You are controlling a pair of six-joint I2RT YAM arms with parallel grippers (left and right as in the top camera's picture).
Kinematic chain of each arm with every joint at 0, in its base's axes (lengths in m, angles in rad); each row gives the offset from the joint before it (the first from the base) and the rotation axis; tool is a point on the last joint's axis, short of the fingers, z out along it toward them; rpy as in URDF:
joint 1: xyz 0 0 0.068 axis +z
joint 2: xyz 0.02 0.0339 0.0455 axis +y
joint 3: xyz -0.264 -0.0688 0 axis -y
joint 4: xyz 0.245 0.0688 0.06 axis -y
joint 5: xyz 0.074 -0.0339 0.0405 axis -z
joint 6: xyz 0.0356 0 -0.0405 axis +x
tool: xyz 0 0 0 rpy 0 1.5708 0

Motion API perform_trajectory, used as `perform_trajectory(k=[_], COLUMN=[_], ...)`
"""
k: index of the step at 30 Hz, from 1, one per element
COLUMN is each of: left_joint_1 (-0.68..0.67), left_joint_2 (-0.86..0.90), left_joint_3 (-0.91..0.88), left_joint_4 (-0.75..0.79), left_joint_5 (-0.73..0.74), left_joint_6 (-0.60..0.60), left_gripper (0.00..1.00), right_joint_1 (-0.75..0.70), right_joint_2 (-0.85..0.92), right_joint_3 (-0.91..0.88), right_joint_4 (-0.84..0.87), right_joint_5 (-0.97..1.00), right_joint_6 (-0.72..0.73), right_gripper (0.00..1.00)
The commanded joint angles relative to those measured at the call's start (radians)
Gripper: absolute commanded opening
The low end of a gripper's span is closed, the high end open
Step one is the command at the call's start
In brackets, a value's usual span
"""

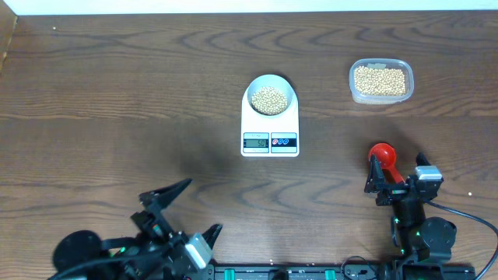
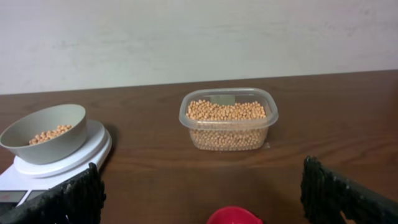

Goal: Scoop item into bowl and weigh 50g on scale

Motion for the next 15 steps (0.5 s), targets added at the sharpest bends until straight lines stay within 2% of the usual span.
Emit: perform_trajectory(k=[1, 4, 5, 11, 15], left_joint_1=[0.004, 0.005, 0.004, 0.005, 0.005], left_joint_2=[-0.096, -0.146, -0.174, -0.243, -0.302], left_joint_3=[-0.183, -0.266, -0.303, -0.378, -0.414], left_joint_4=[0.178, 0.307, 0.35, 0.437, 0.475], left_joint_5=[0.065, 0.064, 0.064, 0.014, -0.063], left_joint_6=[-0.22, -0.443, -0.552, -0.664, -0.798], left_gripper=[0.98, 0.98, 0.98, 0.98, 0.97], right_joint_1=[0.006, 0.006, 0.006, 0.006, 0.006], right_joint_2=[-0.006, -0.006, -0.006, -0.006, -0.006], right_joint_3=[-0.002, -0.002, -0.002, -0.002, -0.002], right_joint_4=[-0.004, -0.004, -0.004, -0.004, -0.004], right_joint_5=[0.008, 0.008, 0.008, 0.008, 0.008], right_joint_6=[-0.013, -0.013, -0.013, -0.013, -0.013], right_gripper=[0.99, 0.99, 0.99, 0.99, 0.99])
